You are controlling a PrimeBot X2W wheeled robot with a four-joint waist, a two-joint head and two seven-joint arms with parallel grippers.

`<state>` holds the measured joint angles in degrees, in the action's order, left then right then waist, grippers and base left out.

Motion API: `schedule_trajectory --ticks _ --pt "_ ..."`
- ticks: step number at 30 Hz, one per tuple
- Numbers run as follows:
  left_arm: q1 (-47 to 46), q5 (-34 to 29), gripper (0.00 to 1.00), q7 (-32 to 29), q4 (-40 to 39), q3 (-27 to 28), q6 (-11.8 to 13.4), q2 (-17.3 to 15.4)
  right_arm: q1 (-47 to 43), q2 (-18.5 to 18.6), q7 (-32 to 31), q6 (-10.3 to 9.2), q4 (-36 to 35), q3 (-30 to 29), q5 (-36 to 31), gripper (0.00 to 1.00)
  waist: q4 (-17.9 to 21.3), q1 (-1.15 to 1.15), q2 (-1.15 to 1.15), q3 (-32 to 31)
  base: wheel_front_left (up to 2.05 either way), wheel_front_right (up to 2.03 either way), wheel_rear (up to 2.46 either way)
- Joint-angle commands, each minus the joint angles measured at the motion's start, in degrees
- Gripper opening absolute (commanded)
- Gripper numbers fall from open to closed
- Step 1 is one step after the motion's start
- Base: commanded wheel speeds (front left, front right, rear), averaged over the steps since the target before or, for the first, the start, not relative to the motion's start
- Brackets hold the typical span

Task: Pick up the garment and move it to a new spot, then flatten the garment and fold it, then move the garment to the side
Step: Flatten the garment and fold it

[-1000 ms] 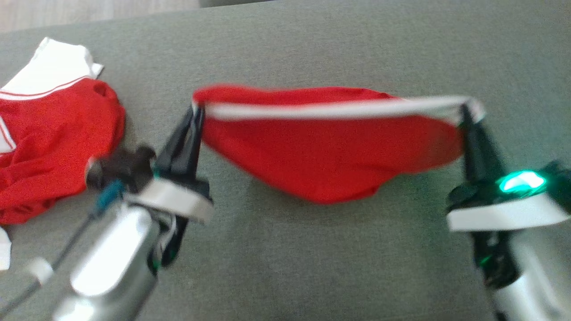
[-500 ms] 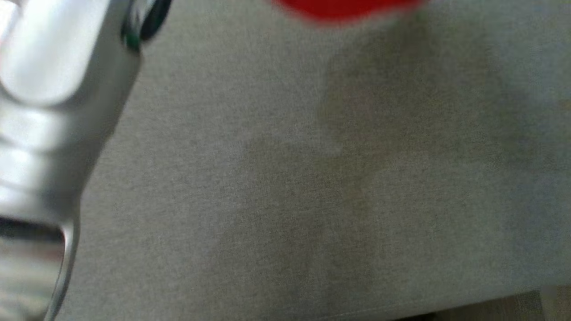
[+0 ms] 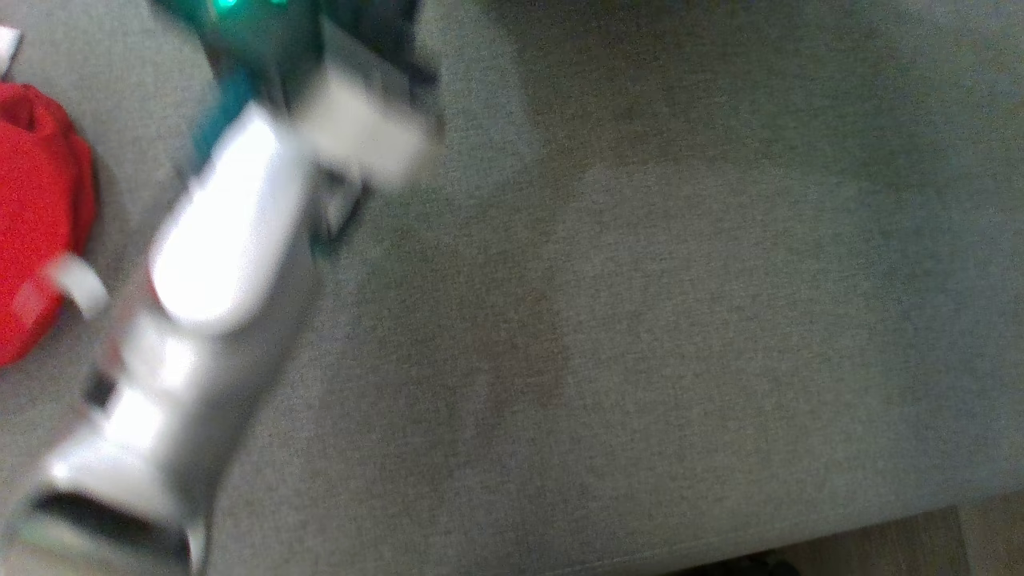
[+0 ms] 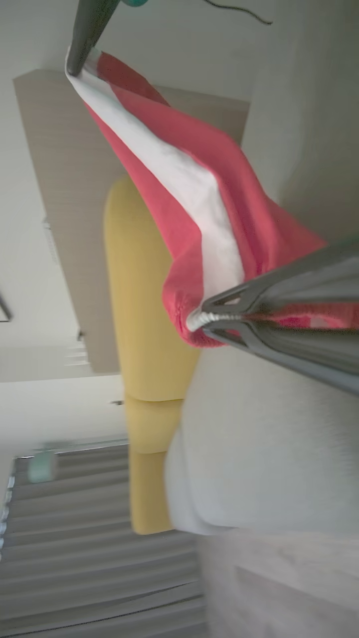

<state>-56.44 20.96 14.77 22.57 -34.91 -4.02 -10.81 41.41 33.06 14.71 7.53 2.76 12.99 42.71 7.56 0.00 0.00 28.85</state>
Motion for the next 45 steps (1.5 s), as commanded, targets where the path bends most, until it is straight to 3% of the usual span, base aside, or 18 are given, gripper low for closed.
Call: schedule_trajectory --ticks 1,11,19,24,29,37,45 --pt "0.5 -0.4 0.0 0.2 -2.4 1.8 0.4 -1.7 -2.0 1.0 0.3 -0.04 -2.2 0.2 0.5 0.0 0.2 0.0 0.0 -0.7 0.0 0.0 0.0" --pt "33.9 -3.7 0.0 0.2 -8.4 4.2 2.7 0.0 -30.3 4.9 0.3 -0.04 -6.8 5.6 5.7 0.0 1.0 0.0 0.0 -10.1 0.0 0.0 0.0" --pt "49.4 -4.9 0.0 0.2 -16.3 6.0 4.5 -2.5 -47.8 7.9 0.3 -0.04 -15.1 0.3 11.1 0.0 0.9 0.0 0.0 -14.3 0.0 0.0 0.0" --pt "52.4 -5.6 0.0 0.2 -21.6 6.0 5.1 -3.3 -53.5 9.0 0.3 -0.04 -19.1 -6.2 11.6 0.0 -0.3 0.0 0.0 -14.6 0.0 0.0 0.0" --pt "46.7 -5.2 0.0 -0.6 -23.3 5.2 4.3 -0.3 -50.0 11.2 0.3 -0.04 -18.0 -7.9 10.2 0.0 -2.8 0.0 0.0 -10.7 0.0 0.0 0.0" --pt "31.4 -3.3 0.0 -3.5 -16.9 4.9 2.4 5.3 -32.7 18.2 -1.7 -0.04 -9.5 -1.2 9.8 0.0 -6.1 0.0 0.0 -3.6 0.0 0.0 0.0" --pt "22.1 -4.3 0.0 -5.2 -10.8 4.6 5.1 7.0 -17.1 22.4 -4.5 -0.04 -2.4 8.3 13.0 0.0 -8.6 0.0 0.0 1.0 0.0 0.0 0.0"
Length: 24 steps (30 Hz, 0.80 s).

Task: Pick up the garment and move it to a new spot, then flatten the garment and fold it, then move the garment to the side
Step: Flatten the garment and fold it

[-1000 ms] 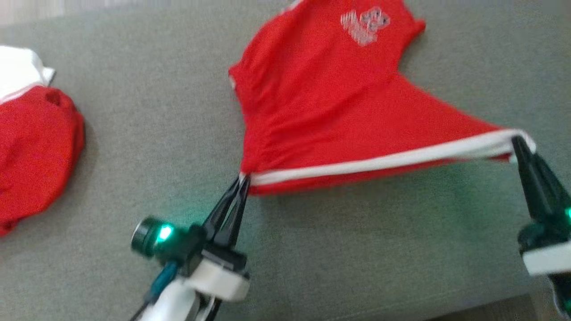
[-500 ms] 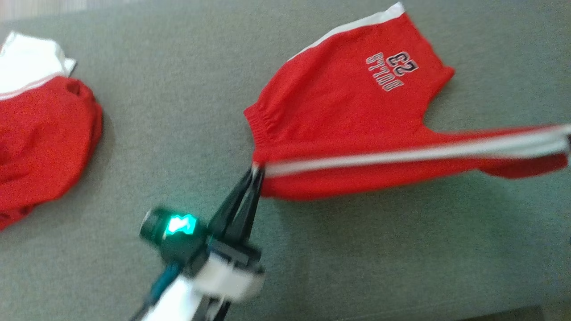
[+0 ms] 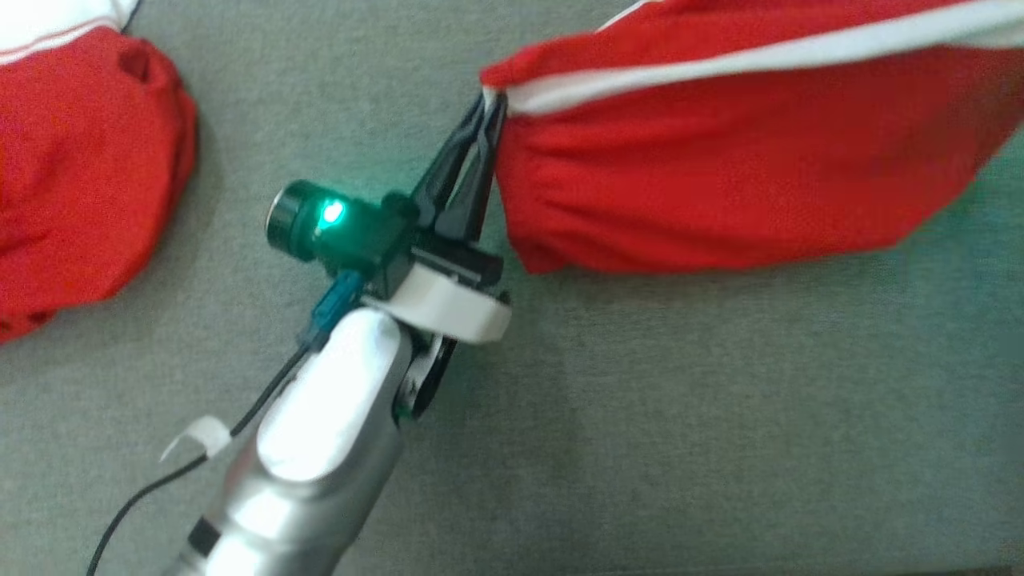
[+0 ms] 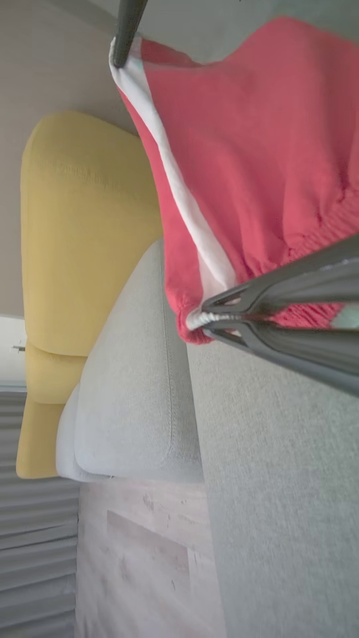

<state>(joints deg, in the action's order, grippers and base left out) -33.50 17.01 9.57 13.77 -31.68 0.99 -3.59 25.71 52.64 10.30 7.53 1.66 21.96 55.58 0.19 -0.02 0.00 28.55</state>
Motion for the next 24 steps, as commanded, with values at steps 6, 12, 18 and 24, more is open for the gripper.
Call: schedule_trajectory --ticks 6,12,18,24 --pt "-6.2 -1.0 0.0 0.6 1.7 -0.3 3.2 0.5 9.6 4.8 -1.5 -0.04 4.3 7.2 1.8 0.0 -3.5 0.02 0.0 4.5 0.0 0.0 0.0" --pt "-9.5 1.1 0.0 1.8 4.5 -2.6 3.5 0.7 17.6 4.9 -2.3 -0.04 9.6 15.2 3.0 0.03 -5.1 0.02 0.0 6.4 0.0 0.0 0.0" --pt "-11.0 2.5 1.0 3.5 6.9 -5.0 6.2 0.7 21.7 3.3 0.0 -0.04 16.0 20.6 4.8 1.0 -5.1 0.02 0.0 5.6 0.0 0.0 0.0" --pt "-6.5 0.6 1.0 5.3 7.6 -3.3 12.0 0.5 19.7 2.7 3.3 -0.04 19.8 24.0 7.5 1.0 -3.4 0.02 0.0 0.8 0.0 0.0 0.0"
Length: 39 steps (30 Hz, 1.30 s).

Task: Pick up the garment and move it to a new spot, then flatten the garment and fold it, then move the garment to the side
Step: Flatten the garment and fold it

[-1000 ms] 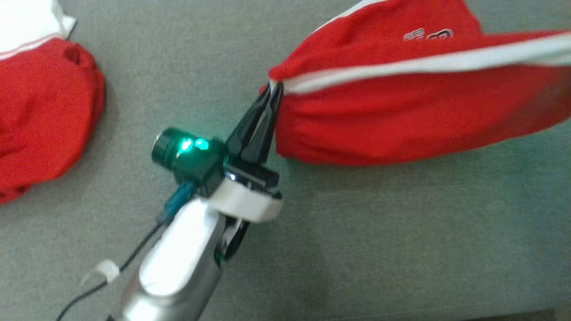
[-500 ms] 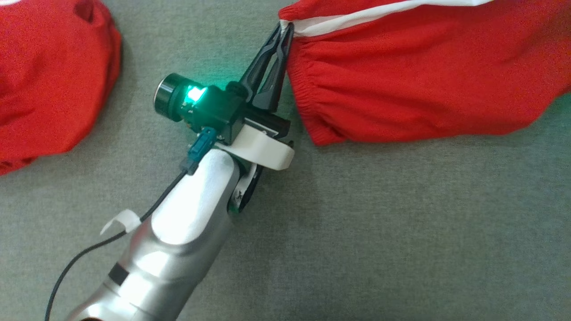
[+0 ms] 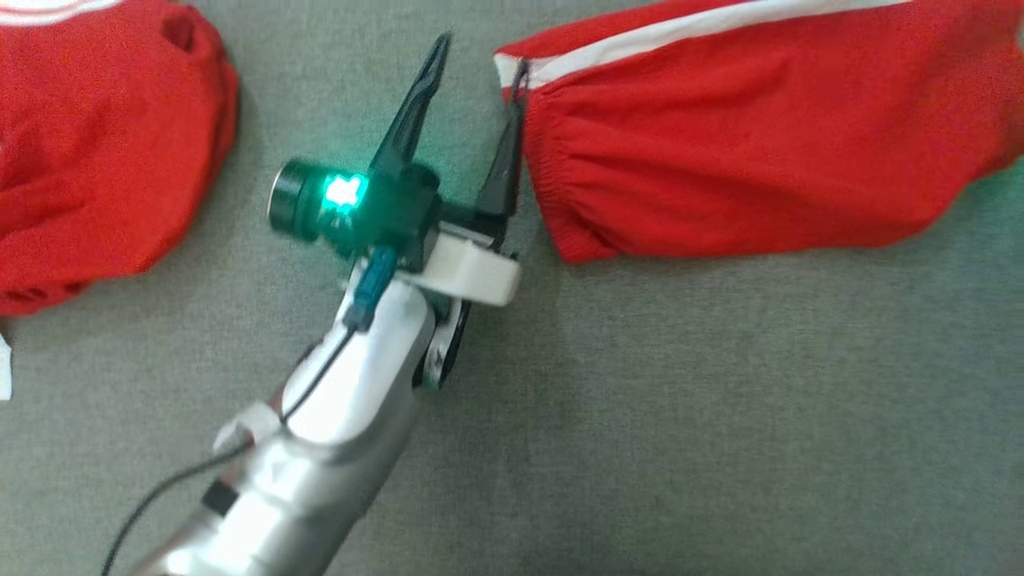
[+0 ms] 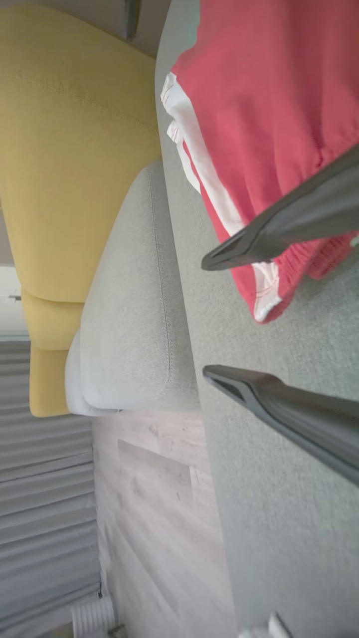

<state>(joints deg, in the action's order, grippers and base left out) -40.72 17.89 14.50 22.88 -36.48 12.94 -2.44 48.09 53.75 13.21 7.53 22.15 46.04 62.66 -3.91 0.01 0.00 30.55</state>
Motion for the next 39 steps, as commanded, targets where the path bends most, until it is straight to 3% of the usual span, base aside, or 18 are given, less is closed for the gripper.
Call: schedule_trajectory --ticks 1,6,7,11,16,17,18,19,20,27,34,39 --pt "1.7 -1.0 1.0 0.4 -2.7 2.3 1.0 -0.7 -3.2 1.2 0.7 -0.04 0.0 0.2 0.5 1.0 0.8 -0.01 0.0 -1.9 0.0 0.0 0.0" --pt "11.6 -5.8 1.0 0.5 -13.5 7.4 5.2 -0.7 -5.7 -2.2 1.4 -0.04 6.4 1.2 0.6 1.0 -0.4 -0.01 0.0 -5.5 0.0 0.0 0.0" --pt "11.6 -5.8 1.0 0.5 -13.5 7.4 5.2 -0.7 -5.7 -2.2 1.4 -0.04 6.4 1.2 0.6 1.0 -0.4 -0.01 0.0 -5.5 0.0 0.0 0.0" --pt "19.5 -10.8 1.0 0.5 -21.2 8.3 7.1 -0.5 -6.8 -6.5 0.5 -0.04 18.3 1.0 0.9 1.0 -4.5 -0.01 0.0 -7.4 0.0 0.0 0.0" --pt "23.5 -12.9 1.0 0.5 -23.9 6.9 8.2 -0.5 -7.8 -10.7 -2.6 -0.04 24.4 1.8 2.5 1.0 -7.6 -0.01 0.0 -8.3 0.0 0.0 0.0" --pt "24.1 -13.1 1.0 0.5 -24.2 6.7 8.4 -0.5 -8.0 -11.2 -3.1 -0.04 24.9 2.1 2.8 0.65 -8.0 -0.01 0.0 -8.4 0.0 0.0 0.0" --pt "24.1 -13.1 1.0 0.5 -24.2 6.7 8.4 -0.5 -8.0 -11.2 -3.1 -0.04 24.9 2.1 2.8 0.65 -8.0 -0.01 0.0 -8.4 0.0 0.0 0.0" --pt "24.6 -13.2 1.0 0.5 -24.6 6.6 8.7 -0.5 -8.2 -11.6 -3.4 -0.04 25.4 2.4 2.9 0.11 -8.2 -0.01 0.0 -8.5 0.0 0.0 0.0" --pt "25.0 -13.4 1.0 0.5 -24.8 6.5 8.9 -0.5 -8.4 -11.9 -3.7 -0.04 25.7 2.7 3.1 0.0 -8.4 -0.01 0.0 -8.7 0.0 0.0 0.0" --pt "27.2 -14.9 1.0 0.5 -24.6 7.8 9.7 -0.5 -9.0 -11.9 -2.2 -0.04 28.0 3.0 3.7 0.0 -6.0 -0.01 0.0 -11.0 0.0 0.0 0.0" --pt "28.1 -15.7 1.0 0.5 -23.8 9.6 9.0 -1.1 -10.7 -6.3 -0.4 -0.04 28.6 4.2 3.0 0.0 -1.6 -0.01 0.0 -12.8 0.0 0.0 0.0" --pt "28.3 -16.1 1.0 0.5 -23.8 10.5 8.9 -1.3 -8.1 -4.6 0.8 -0.04 26.0 4.0 2.0 0.0 0.2 -0.01 0.0 -13.5 0.0 0.0 0.0"
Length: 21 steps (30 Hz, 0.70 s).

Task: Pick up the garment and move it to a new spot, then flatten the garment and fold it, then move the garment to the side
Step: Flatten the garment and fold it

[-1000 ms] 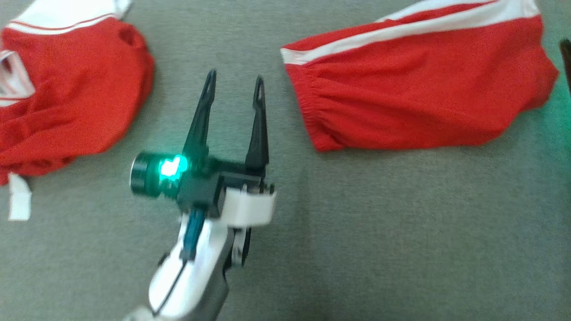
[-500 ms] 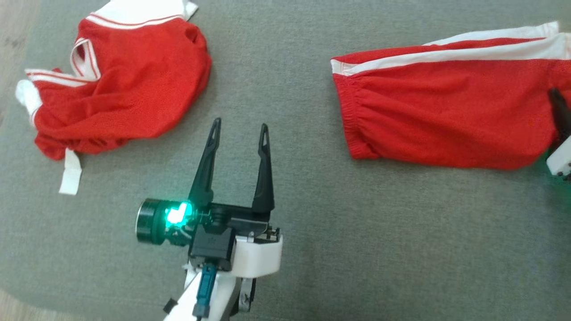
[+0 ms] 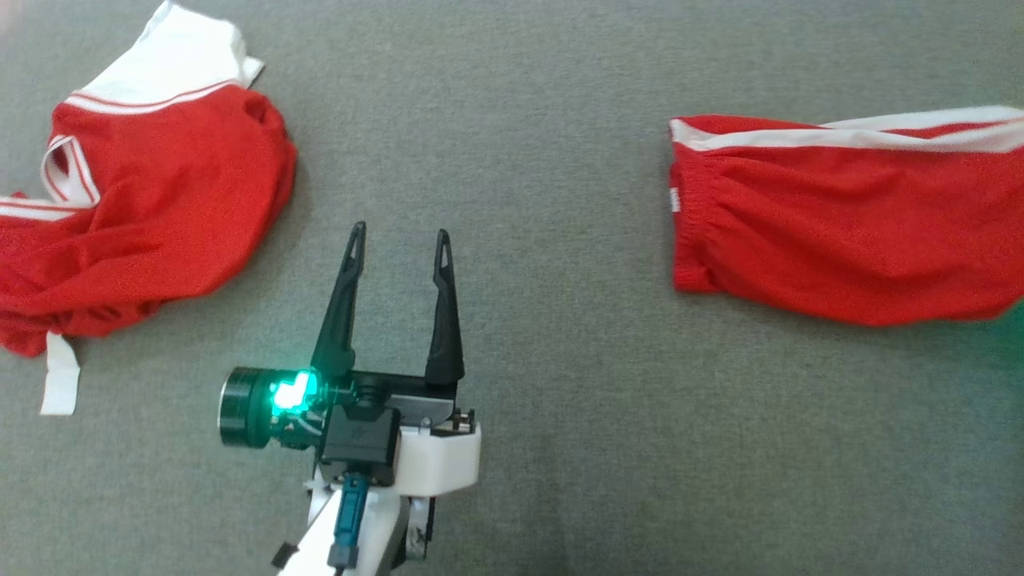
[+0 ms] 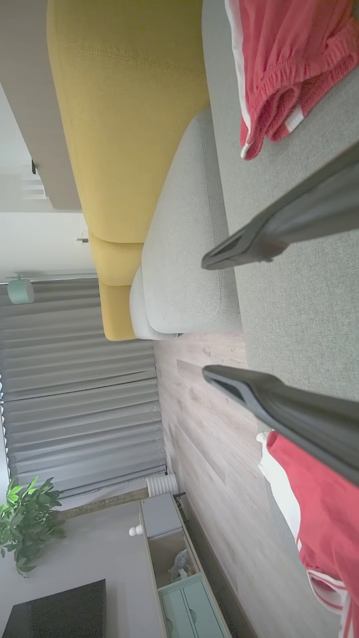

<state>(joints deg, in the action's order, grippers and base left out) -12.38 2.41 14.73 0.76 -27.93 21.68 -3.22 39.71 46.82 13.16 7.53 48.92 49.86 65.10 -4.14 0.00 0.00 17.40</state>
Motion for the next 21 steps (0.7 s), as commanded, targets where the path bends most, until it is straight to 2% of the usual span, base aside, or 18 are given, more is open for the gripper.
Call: schedule_trajectory --ticks 1,5,11,15,18,19,20,21 --pt "0.1 -0.7 1.0 0.3 -1.6 2.1 0.2 -0.5 1.0 2.3 1.0 -0.04 -1.8 0.0 -0.7 0.0 0.7 0.0 0.0 -0.6 0.0 0.0 0.0" --pt "0.8 -0.7 1.0 0.3 -1.0 2.3 0.2 -0.5 2.9 1.9 1.6 -0.04 -7.1 -0.1 -2.8 0.0 1.2 0.0 0.0 -1.9 0.0 0.0 0.0" --pt "2.2 -0.3 1.0 0.3 -0.1 2.5 -0.4 -0.4 3.6 -1.2 1.7 -0.04 -16.6 0.2 -6.9 0.0 1.0 0.0 0.0 -3.9 0.0 0.0 0.0" --pt "3.1 0.4 1.0 0.3 -0.1 2.9 -0.6 -0.3 3.4 -6.2 1.1 -0.04 -20.8 0.8 -10.4 0.0 0.7 0.0 0.0 -4.4 0.0 0.0 0.0" --pt "3.4 0.7 1.0 0.3 -0.1 2.9 -0.7 -0.2 2.0 -12.0 -0.4 -0.04 -22.1 1.9 -12.6 0.08 0.0 0.0 0.0 -4.6 0.0 0.0 0.0" --pt "3.5 0.8 1.0 0.3 -0.1 2.9 -0.7 -0.1 1.4 -14.1 -1.1 -0.04 -22.0 2.5 -13.4 0.15 -0.2 0.0 0.0 -4.6 0.0 0.0 0.0" --pt "3.5 1.0 1.0 0.3 -0.1 2.8 -0.7 0.0 0.7 -15.9 -1.7 -0.04 -21.4 3.1 -14.5 0.33 -0.4 0.0 0.0 -4.6 0.0 0.0 0.0" --pt "3.5 1.1 1.0 0.3 -0.1 2.8 -0.8 0.0 0.1 -17.7 -2.0 -0.04 -20.4 3.2 -15.6 0.87 -0.7 0.0 0.0 -4.6 0.0 0.0 0.0"
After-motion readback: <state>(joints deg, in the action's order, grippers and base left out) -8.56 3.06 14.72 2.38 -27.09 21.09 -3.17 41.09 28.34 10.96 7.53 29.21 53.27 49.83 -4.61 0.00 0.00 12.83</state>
